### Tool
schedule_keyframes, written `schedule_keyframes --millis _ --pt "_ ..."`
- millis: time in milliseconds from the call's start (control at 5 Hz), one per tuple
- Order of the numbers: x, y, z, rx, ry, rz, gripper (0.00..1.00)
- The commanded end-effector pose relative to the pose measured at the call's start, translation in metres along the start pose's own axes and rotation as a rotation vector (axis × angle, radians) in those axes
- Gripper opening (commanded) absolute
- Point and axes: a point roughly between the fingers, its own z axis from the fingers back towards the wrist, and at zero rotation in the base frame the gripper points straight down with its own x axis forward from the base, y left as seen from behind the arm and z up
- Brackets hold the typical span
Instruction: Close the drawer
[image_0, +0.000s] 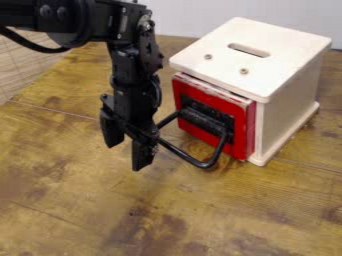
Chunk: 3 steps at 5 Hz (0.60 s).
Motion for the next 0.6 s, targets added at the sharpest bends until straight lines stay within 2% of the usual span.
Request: schedule_keyframes --millis 0,400 --pt "-0.0002 0.0148 0.0305 0.02 -0.097 0.054 1.0" --pt "-0.002 0.0168 0.0228 0.006 -0.096 0.094 1.0"
